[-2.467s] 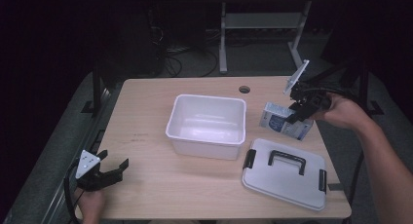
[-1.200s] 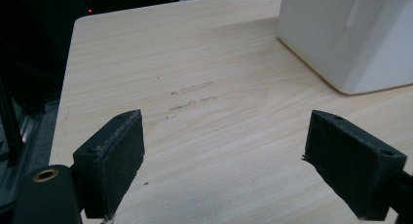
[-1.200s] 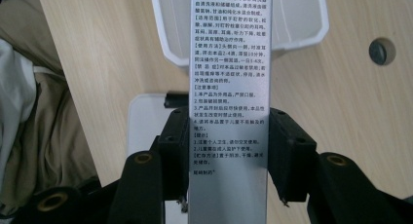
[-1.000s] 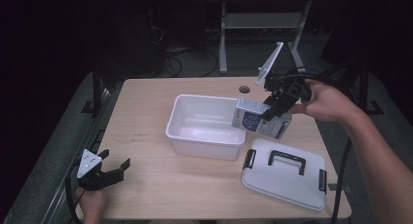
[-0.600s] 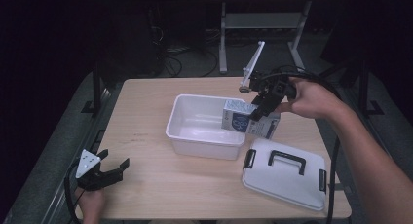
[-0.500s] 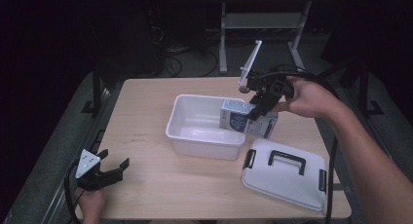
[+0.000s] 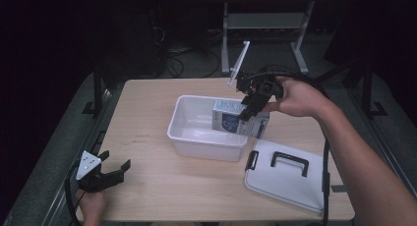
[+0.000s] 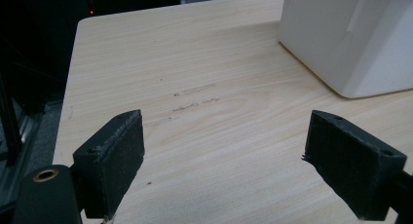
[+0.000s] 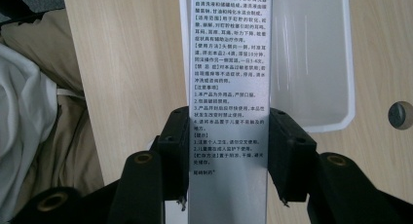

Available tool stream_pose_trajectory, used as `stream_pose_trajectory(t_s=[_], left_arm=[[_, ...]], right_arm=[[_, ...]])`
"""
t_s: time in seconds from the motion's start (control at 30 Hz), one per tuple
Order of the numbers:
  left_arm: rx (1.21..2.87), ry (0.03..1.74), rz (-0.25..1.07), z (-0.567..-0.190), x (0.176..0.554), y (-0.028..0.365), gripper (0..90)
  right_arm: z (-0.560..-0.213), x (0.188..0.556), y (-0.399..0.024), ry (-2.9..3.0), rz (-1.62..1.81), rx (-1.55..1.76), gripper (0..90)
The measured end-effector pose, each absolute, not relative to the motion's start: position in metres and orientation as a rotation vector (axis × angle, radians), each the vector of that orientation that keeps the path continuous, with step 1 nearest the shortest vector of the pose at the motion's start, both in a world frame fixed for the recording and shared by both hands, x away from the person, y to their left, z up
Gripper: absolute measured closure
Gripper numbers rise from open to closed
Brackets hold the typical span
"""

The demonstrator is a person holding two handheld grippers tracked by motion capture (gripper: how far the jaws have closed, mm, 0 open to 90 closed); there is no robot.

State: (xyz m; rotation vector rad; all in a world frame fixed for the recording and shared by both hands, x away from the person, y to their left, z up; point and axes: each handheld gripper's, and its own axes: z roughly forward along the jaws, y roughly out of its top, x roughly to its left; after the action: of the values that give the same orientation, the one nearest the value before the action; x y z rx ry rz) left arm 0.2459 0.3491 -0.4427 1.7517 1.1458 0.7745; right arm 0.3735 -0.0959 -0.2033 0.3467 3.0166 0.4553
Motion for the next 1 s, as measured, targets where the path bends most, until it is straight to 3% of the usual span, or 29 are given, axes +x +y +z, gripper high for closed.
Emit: stream_pose_trajectory(t_s=[1.0], left_arm=[[1.752, 1.142, 0.778, -0.442, 0.245, 0.351, 13.7]], right_arm=[[-0.217, 0.386, -0.058, 3.035, 0.46, 0.314, 55.4]])
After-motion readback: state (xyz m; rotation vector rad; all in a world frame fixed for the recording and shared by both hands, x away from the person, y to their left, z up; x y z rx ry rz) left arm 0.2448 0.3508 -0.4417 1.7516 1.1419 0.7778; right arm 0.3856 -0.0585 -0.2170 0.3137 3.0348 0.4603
